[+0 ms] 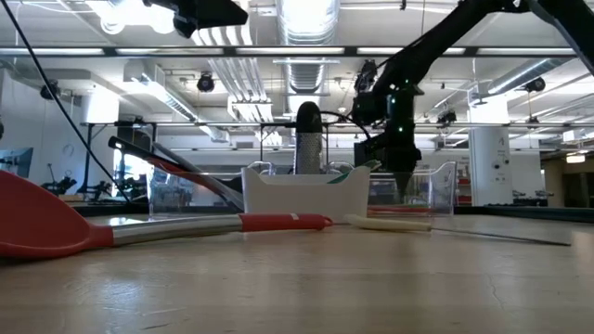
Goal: Pick & Place Kitchen Items
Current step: Put the yellow table knife into the white bin
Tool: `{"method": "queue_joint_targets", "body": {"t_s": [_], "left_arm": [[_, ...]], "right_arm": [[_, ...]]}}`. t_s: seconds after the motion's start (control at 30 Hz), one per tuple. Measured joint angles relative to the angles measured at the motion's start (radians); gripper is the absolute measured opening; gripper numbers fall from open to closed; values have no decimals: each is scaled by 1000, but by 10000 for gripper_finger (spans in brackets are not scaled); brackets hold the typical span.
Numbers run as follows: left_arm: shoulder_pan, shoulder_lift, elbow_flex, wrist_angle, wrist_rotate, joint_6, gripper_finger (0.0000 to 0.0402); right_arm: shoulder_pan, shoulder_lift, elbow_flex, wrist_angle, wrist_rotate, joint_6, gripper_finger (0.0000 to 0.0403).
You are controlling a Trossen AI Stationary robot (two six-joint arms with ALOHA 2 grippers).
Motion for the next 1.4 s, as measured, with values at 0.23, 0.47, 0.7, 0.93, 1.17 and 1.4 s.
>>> {"method": "queue_joint_targets", "body": {"t_s": [0.23, 0.47, 0.7, 0.93, 1.17, 1.4], "left_arm": [[0, 1, 0, -53, 16, -8, 67], [-2, 4, 0, -114, 61, -23, 67], [-3, 5, 0, -225, 101, -84, 67], [-3, 28, -17, -306, 154, -180, 67], [-4, 40, -51, -296, 159, -187, 67], [-4, 40, -129, -139, 142, -204, 67]], "right_arm": [[15, -138, 4, -33, -3, 45, 106], [75, -317, 5, -100, -14, 129, 89], [182, -473, 2, -192, -152, 271, 76], [338, -582, -67, -143, -267, 577, 68], [509, -608, -217, -18, -269, 723, 77], [657, -596, -396, 311, -269, 843, 76]]}}
